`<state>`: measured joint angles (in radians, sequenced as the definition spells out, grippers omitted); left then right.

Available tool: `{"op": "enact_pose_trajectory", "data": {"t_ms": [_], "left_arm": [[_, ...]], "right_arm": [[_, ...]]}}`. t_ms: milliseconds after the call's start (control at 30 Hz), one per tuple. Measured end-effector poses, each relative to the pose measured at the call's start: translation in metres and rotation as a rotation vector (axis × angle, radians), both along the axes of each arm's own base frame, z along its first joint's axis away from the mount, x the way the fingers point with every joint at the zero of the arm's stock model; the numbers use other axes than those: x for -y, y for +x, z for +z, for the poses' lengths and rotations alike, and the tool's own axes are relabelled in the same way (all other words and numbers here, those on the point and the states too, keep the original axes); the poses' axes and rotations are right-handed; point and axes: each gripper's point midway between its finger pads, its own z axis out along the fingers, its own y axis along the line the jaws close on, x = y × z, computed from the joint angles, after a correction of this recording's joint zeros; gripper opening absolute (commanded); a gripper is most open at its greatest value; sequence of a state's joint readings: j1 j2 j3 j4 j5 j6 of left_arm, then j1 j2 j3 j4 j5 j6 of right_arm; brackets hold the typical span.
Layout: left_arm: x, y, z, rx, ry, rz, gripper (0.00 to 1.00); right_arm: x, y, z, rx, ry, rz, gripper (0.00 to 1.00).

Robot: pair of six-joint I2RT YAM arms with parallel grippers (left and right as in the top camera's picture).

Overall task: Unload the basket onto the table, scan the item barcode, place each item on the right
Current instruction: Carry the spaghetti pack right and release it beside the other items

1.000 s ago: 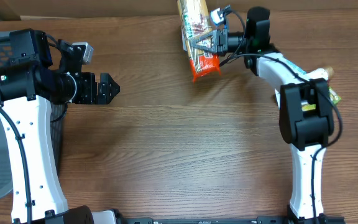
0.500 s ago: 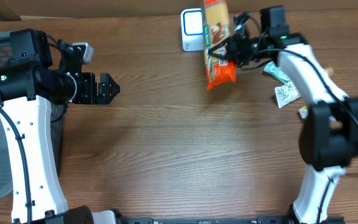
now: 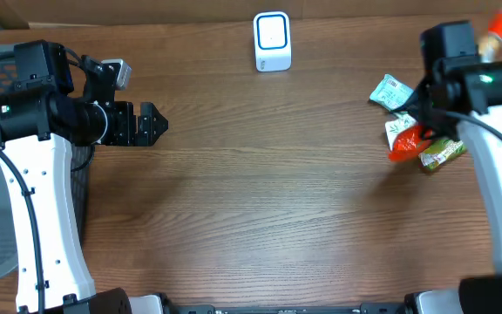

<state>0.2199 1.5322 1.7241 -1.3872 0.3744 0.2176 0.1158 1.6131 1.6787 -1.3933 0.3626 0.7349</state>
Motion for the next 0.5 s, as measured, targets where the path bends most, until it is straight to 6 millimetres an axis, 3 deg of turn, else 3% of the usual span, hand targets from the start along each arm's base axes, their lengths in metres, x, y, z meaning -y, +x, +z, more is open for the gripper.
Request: {"op": "enact_pose_trajectory", "data": {"t_ms": [133, 500], "left_arm": [[0.0, 0.0, 0.0, 0.0, 0.0, 0.0, 1.0], [0.0, 0.0, 0.0, 0.0, 0.0, 0.0, 0.99]], "right_arm": [[0.023, 0.009, -0.05, 0.002, -0.065, -0.161, 0.04], [0.032, 0.011, -0.116, 0.081, -0.087, -0.274, 0.04]]}}
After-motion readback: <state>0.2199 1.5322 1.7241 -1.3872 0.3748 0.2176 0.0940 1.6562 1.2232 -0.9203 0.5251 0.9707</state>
